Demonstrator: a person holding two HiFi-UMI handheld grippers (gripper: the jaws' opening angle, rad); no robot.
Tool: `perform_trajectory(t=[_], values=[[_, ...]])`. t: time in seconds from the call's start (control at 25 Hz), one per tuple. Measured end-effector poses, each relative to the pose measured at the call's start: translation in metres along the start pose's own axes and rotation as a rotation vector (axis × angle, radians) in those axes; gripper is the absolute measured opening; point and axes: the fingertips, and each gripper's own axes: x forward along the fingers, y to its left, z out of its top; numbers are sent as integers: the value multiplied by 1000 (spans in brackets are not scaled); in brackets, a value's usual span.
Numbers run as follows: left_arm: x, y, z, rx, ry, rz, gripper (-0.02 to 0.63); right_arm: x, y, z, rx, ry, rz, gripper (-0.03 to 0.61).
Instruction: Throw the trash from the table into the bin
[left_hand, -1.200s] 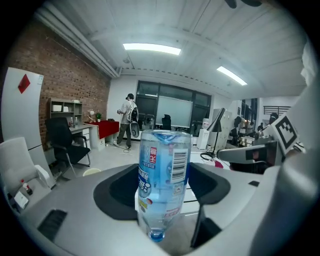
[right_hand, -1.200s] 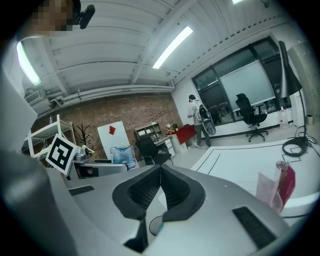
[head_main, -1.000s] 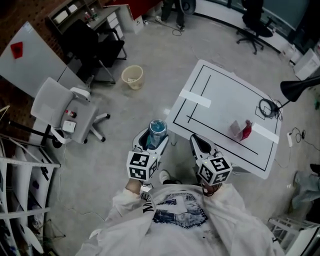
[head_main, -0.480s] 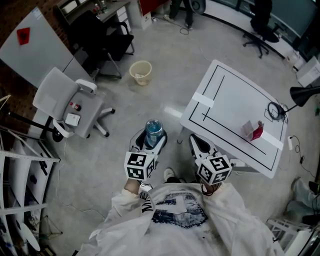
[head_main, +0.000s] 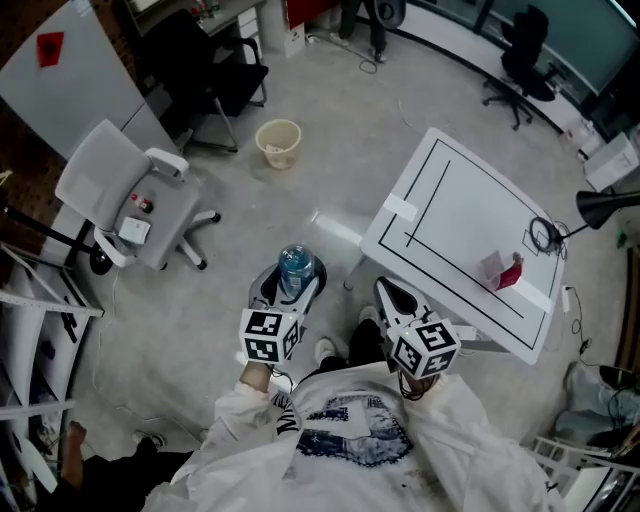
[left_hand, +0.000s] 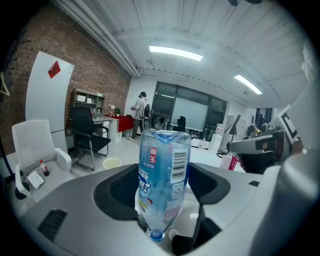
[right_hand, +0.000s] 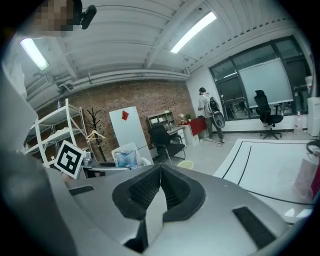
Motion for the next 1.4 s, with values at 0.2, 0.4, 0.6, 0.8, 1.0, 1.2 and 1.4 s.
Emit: perform_trajectory(t=[0.2, 0.4, 0.6, 0.8, 1.0, 1.2, 1.4], values=[[-1, 16, -13, -38, -7, 42, 310, 14, 8, -3, -13, 28, 43, 21], [8, 29, -25, -54, 10, 73, 310, 38, 6, -11, -11, 63, 74, 21], [16, 39, -27, -55, 17, 94, 311, 66, 7, -11, -7, 83, 125, 21], [31, 56, -37, -71, 3, 111, 310, 95, 6, -18, 10, 114, 167, 21], [55, 69, -58, -69, 11, 112, 310, 125, -3, -33, 37, 158, 188, 21], [89, 81, -75, -85, 22, 109, 311, 157, -15, -49, -46, 187, 206, 21], [124, 99, -103, -72, 66, 113, 311, 193, -21, -72, -84, 212, 233, 21]])
